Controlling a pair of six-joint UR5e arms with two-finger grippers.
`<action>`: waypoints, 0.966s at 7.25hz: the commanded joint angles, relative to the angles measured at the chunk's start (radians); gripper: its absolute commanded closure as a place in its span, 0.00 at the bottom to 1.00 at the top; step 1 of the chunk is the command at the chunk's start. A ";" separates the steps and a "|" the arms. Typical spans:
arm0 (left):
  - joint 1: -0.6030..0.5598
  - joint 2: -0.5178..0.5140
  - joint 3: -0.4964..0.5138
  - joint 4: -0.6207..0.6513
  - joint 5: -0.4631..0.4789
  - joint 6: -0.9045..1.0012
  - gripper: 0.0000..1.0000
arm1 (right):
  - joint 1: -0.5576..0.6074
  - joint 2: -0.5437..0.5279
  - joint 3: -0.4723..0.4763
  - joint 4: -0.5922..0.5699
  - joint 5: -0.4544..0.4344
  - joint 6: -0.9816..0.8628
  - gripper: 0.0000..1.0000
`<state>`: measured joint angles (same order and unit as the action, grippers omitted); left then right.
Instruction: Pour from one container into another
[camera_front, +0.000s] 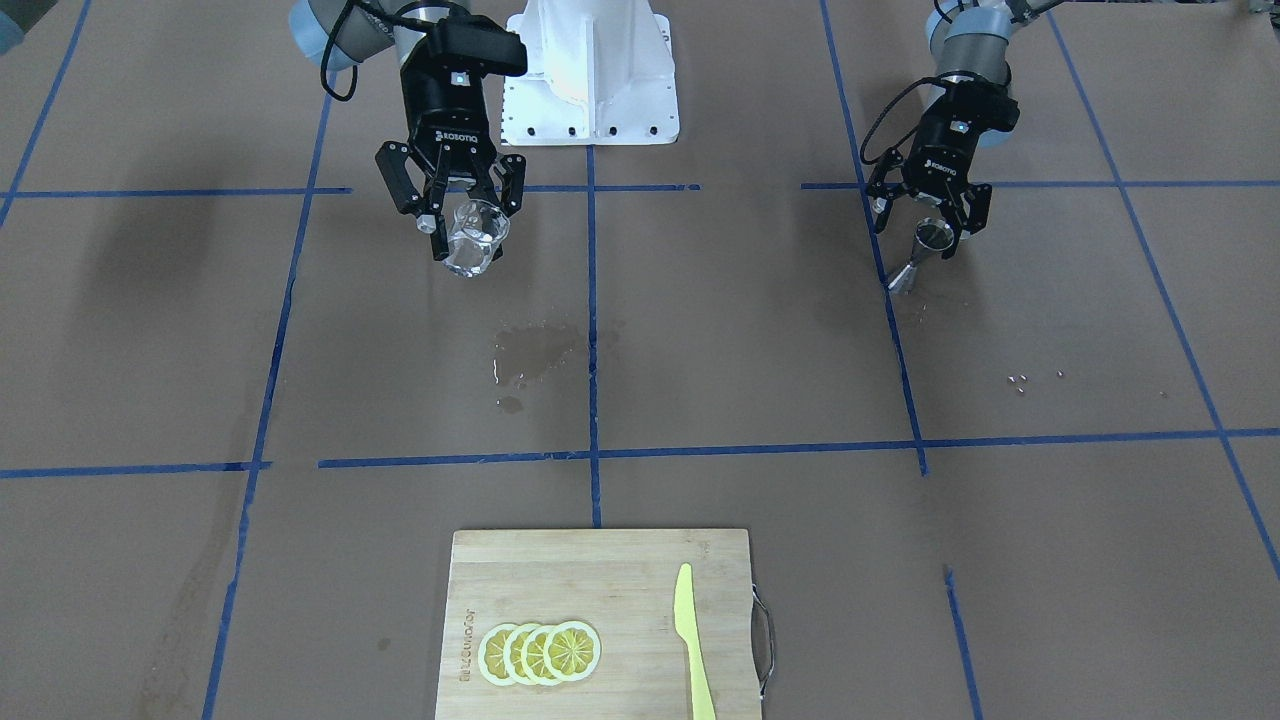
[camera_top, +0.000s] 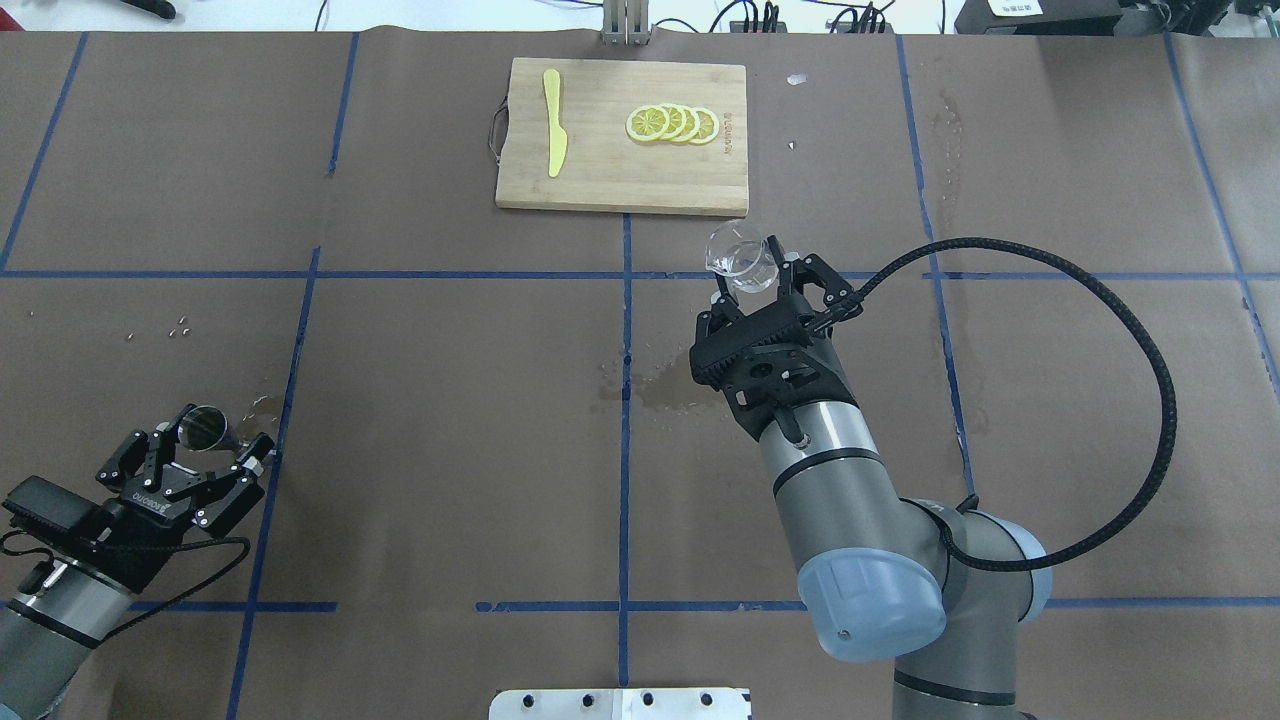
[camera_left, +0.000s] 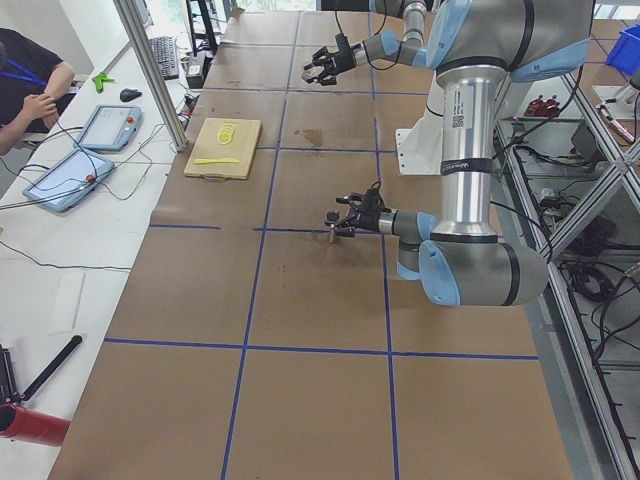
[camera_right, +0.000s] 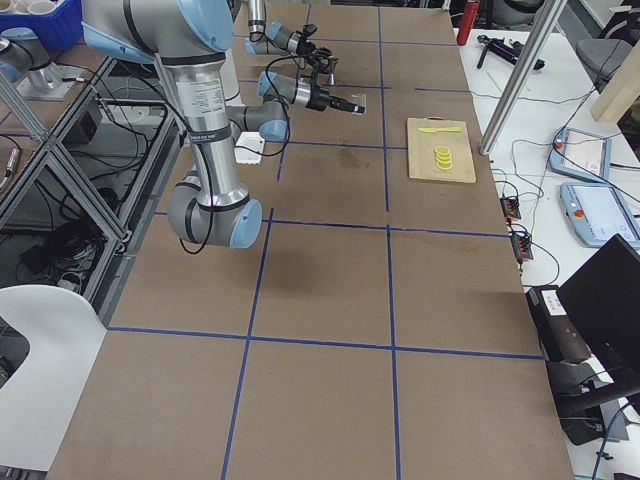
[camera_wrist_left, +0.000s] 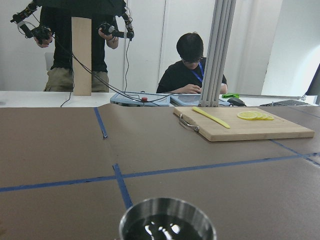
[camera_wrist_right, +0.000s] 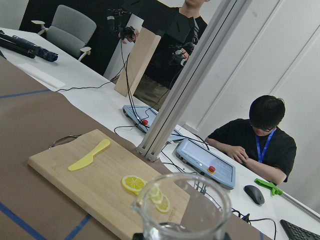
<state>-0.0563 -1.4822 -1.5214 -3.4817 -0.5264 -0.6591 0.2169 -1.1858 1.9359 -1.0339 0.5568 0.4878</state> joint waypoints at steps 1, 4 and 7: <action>-0.002 0.006 -0.007 -0.052 -0.023 0.056 0.00 | -0.001 0.000 0.000 0.000 0.000 0.000 1.00; -0.014 0.026 -0.010 -0.065 -0.044 0.061 0.00 | -0.001 0.002 0.000 0.000 0.000 0.000 1.00; -0.057 0.029 -0.010 -0.082 -0.085 0.062 0.01 | -0.001 0.002 0.000 0.000 0.000 0.000 1.00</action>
<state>-0.0927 -1.4537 -1.5308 -3.5514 -0.5888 -0.5979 0.2163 -1.1843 1.9359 -1.0339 0.5569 0.4878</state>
